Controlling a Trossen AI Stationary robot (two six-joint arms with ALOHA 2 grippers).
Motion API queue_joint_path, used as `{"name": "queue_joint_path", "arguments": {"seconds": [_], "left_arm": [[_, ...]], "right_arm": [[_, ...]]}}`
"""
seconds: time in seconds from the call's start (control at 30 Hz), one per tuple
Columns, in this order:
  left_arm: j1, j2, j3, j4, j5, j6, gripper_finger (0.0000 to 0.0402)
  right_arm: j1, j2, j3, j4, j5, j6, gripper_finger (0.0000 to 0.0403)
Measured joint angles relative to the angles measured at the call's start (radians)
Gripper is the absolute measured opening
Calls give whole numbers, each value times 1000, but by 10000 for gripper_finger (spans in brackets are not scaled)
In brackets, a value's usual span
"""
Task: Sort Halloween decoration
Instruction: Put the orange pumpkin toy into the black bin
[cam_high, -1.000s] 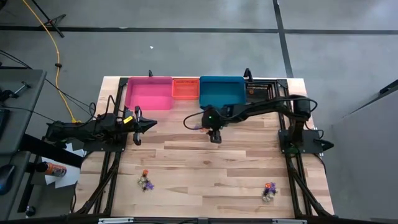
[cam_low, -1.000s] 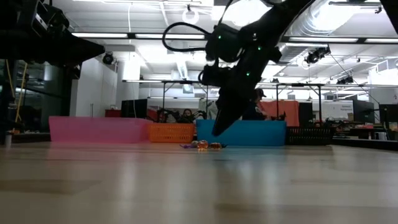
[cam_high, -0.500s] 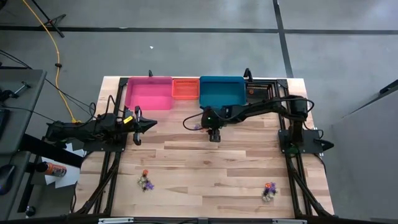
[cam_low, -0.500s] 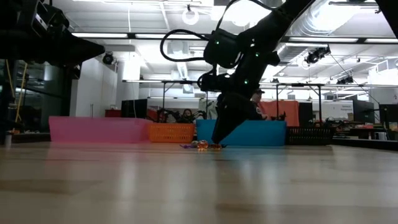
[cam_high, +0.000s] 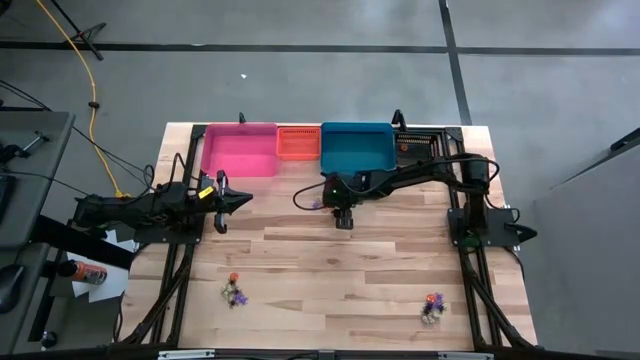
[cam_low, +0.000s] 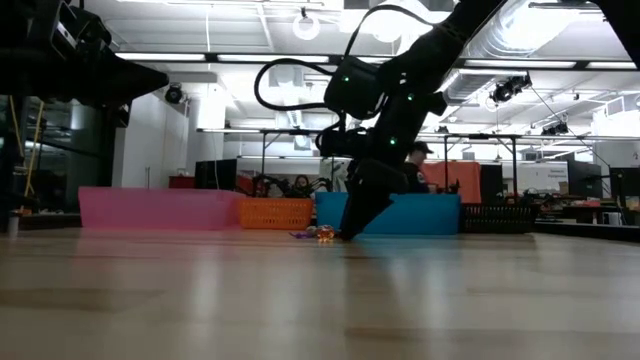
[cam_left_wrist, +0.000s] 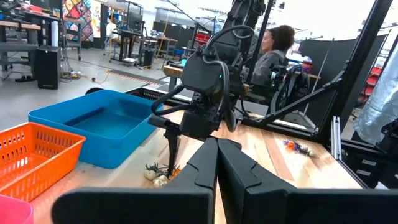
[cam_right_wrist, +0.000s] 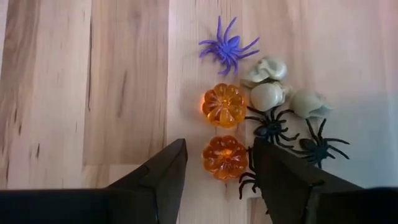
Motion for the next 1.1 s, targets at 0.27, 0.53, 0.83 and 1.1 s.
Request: {"name": "queue_joint_path", "arguments": {"seconds": [0.27,0.53,0.83,1.1], "left_arm": [[0,0,0,0,0,0,0],[0,0,0,0,0,0,0],[0,0,0,0,0,0,0],[0,0,0,-1,0,0,0]], "right_arm": [[3,-1,0,-10,-1,0,116],[2,-5,2,-8,-27,-9,81],[0,-3,95,-102,-68,-27,88],[-28,-139,159,-303,-105,-135,85]]}}
